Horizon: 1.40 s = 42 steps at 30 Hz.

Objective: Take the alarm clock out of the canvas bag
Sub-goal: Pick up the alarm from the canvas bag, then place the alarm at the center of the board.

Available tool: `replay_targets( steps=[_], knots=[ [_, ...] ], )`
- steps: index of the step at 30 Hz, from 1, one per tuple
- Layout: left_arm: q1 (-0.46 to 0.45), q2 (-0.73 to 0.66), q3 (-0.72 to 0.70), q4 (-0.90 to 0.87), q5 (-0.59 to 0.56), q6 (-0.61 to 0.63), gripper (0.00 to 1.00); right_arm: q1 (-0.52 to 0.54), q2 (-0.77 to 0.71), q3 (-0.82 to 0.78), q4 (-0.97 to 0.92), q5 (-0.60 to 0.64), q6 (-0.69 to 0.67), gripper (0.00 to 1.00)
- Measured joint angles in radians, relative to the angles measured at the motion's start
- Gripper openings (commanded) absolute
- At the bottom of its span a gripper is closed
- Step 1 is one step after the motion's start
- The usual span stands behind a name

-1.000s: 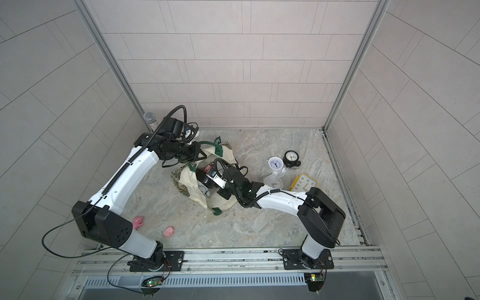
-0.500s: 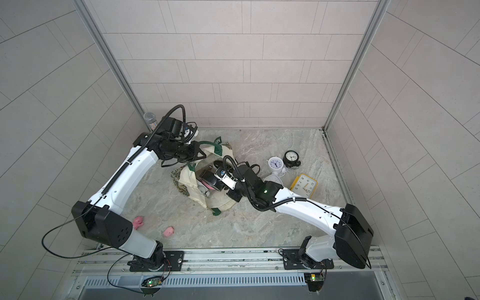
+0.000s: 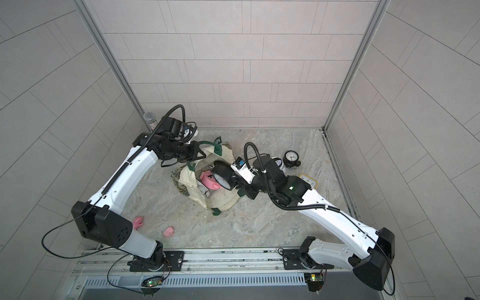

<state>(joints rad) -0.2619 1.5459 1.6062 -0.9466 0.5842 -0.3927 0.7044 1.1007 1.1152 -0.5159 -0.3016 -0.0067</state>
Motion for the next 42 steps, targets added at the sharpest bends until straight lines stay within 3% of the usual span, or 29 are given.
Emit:
replay_targets(
  steps=[10, 18, 31, 42],
  knots=[
    [0.001, 0.0, 0.0, 0.0, 0.0, 0.001, 0.0, -0.409, -0.052, 0.095, 0.043, -0.272, 0.282, 0.0],
    [0.001, 0.0, 0.0, 0.0, 0.0, 0.0, 0.0, -0.644, 0.13, 0.14, 0.181, -0.328, 0.55, 0.0],
    [0.002, -0.004, -0.001, -0.001, -0.003, -0.002, 0.0, -0.661, 0.573, 0.107, 0.447, -0.33, 0.826, 0.0],
    [0.002, -0.004, -0.002, -0.001, -0.005, -0.003, 0.0, -0.661, 0.802, 0.159, 0.555, -0.368, 0.928, 0.0]
  ],
)
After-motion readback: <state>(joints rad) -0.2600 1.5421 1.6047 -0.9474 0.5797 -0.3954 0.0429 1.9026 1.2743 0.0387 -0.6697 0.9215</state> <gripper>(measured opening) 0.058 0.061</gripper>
